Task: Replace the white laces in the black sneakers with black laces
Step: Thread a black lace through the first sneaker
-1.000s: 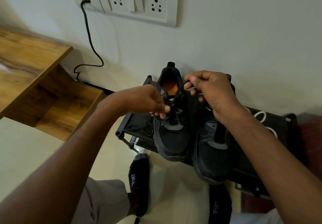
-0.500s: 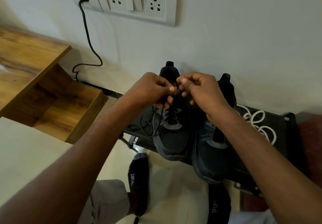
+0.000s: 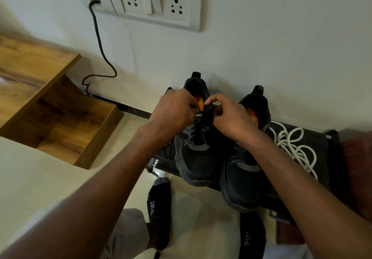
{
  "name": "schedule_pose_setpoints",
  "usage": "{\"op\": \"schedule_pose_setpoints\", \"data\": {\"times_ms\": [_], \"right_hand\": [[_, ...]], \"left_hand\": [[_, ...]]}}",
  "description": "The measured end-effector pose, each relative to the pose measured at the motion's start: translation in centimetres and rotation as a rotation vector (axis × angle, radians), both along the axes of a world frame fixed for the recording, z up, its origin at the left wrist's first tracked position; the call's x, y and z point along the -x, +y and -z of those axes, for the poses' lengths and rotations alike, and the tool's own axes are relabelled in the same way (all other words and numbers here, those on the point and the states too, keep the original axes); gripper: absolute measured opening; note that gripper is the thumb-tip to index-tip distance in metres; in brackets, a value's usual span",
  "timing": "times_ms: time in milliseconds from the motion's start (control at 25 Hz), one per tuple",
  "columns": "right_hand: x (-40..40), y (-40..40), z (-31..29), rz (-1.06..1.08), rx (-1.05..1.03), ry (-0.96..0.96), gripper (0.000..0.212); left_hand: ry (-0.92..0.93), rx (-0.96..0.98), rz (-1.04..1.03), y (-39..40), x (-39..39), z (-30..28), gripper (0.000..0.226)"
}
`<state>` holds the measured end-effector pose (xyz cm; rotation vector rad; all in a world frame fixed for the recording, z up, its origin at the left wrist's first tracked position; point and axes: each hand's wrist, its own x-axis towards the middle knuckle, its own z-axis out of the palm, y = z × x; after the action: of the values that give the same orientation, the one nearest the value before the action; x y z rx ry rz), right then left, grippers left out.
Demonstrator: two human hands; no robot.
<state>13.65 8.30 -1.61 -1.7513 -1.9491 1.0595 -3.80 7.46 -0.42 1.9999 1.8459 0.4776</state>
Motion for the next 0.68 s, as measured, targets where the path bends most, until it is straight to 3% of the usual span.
{"op": "schedule_pose_setpoints", "data": {"times_ms": [120,400,560,680], "right_hand": [[0.1,0.1,0.0,0.012,0.003,0.017,0.053],[0.1,0.2,-0.2,0.008,0.034,0.037,0.055],[0.3,0.0,-0.3,-0.007,0.032,0.05,0.057],[0.3,0.1,-0.2,-0.003,0.028,0.064,0.056]], "left_hand": [[0.081,0.028,0.056,0.0,-0.3,0.2,0.02],[-0.16,0.159,-0.062,-0.4,-0.6,0.4,0.013],[-0.202,0.147,-0.139,-1.2,-1.3,1.0,0.017],[-0.038,0.081,-0.166,-1.4,-1.7,1.0,0.015]]}}
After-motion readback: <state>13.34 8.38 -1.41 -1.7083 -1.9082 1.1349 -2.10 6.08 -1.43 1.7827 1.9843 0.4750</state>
